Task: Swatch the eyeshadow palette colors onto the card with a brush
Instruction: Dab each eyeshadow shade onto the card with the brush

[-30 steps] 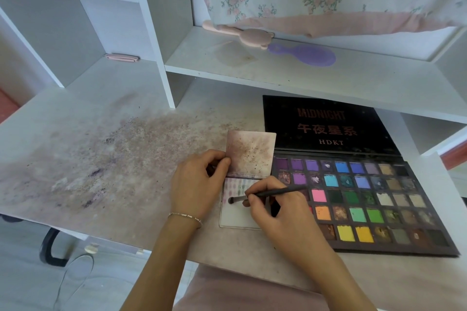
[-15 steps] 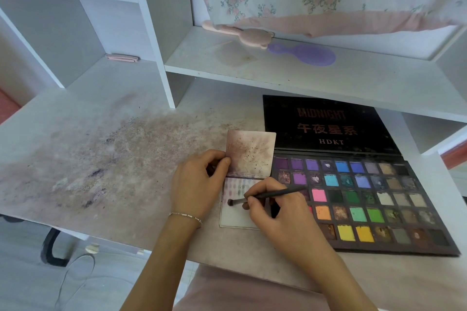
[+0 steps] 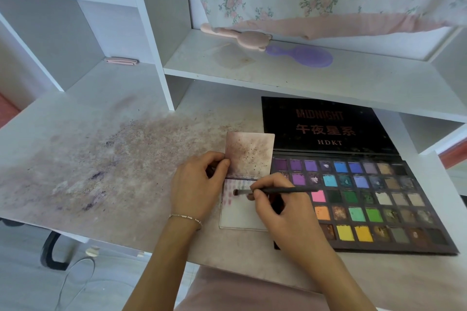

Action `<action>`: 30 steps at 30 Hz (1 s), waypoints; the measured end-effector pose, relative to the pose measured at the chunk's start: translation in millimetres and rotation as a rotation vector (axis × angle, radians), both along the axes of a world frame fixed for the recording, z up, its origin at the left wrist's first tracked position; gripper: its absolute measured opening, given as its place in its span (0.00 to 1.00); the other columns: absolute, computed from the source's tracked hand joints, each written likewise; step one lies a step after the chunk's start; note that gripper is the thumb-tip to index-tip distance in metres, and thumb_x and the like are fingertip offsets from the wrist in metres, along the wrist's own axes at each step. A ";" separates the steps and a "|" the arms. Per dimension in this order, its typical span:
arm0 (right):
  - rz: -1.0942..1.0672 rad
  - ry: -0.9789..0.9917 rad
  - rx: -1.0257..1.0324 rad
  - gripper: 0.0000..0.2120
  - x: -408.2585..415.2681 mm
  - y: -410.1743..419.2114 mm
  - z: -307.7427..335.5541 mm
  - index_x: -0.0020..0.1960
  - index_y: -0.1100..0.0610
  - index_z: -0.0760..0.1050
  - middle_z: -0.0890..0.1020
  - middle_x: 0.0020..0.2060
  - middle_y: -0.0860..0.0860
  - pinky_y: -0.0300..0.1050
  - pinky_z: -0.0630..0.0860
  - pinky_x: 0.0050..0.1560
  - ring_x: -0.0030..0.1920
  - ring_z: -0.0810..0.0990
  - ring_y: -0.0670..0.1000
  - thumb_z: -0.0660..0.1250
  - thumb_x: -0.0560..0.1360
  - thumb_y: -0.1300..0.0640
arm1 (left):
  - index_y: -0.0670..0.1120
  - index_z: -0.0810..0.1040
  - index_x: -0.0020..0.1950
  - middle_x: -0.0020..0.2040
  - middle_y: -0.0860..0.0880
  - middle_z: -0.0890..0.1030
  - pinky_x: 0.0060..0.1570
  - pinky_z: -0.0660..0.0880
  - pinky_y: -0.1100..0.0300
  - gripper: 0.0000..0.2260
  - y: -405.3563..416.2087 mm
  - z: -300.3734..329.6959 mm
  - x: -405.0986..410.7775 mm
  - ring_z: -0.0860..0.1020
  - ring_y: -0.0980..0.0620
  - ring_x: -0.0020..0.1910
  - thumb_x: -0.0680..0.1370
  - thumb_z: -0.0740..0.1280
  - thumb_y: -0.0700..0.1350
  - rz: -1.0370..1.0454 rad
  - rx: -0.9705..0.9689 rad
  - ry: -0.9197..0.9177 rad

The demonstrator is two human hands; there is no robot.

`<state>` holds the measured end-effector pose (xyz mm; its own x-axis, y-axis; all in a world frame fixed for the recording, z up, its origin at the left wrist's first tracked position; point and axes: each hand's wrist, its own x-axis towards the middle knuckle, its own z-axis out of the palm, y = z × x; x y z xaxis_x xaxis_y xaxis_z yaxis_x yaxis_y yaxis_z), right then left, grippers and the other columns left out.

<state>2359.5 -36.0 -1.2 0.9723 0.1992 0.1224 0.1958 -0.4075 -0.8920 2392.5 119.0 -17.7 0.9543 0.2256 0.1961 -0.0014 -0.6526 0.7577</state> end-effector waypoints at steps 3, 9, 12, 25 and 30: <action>-0.074 -0.039 0.106 0.15 -2.2 -1.6 1.1 0.42 0.42 0.73 0.79 0.43 0.39 0.33 0.76 0.41 0.43 0.79 0.42 0.64 0.74 0.64 | 0.50 0.82 0.45 0.39 0.53 0.82 0.41 0.72 0.58 0.05 0.3 0.1 0.4 0.77 0.53 0.39 0.74 0.67 0.46 -0.002 -0.003 0.003; -0.181 -0.083 0.173 0.16 -6.2 -17.2 2.8 0.44 0.44 0.77 0.81 0.39 0.44 0.35 0.76 0.36 0.39 0.79 0.45 0.64 0.74 0.66 | 0.50 0.82 0.44 0.37 0.54 0.81 0.39 0.71 0.59 0.04 0.7 -0.1 0.4 0.77 0.53 0.38 0.73 0.67 0.46 0.002 -0.022 -0.013; -0.237 -0.099 0.199 0.16 -8.4 -32.4 4.9 0.44 0.44 0.77 0.80 0.37 0.46 0.34 0.73 0.30 0.33 0.77 0.46 0.63 0.73 0.66 | 0.50 0.82 0.43 0.35 0.56 0.79 0.38 0.72 0.60 0.04 1.5 -1.2 0.4 0.76 0.54 0.38 0.73 0.67 0.46 0.005 -0.022 -0.017; -0.415 -0.268 -0.091 0.09 -18.8 -93.7 -0.4 0.38 0.44 0.69 0.76 0.32 0.40 0.19 0.67 0.37 0.39 0.75 0.30 0.57 0.70 0.58 | 0.51 0.81 0.43 0.35 0.62 0.76 0.38 0.69 0.66 0.03 0.8 -3.3 1.4 0.74 0.61 0.36 0.74 0.68 0.45 0.010 -0.018 -0.028; -0.319 -0.282 -0.123 0.06 -20.1 -93.9 -3.0 0.40 0.44 0.69 0.76 0.36 0.41 0.20 0.67 0.39 0.42 0.75 0.31 0.54 0.68 0.51 | 0.48 0.82 0.45 0.35 0.58 0.77 0.39 0.69 0.60 0.04 -0.6 -1.7 0.5 0.76 0.53 0.39 0.74 0.67 0.44 0.019 0.002 -0.020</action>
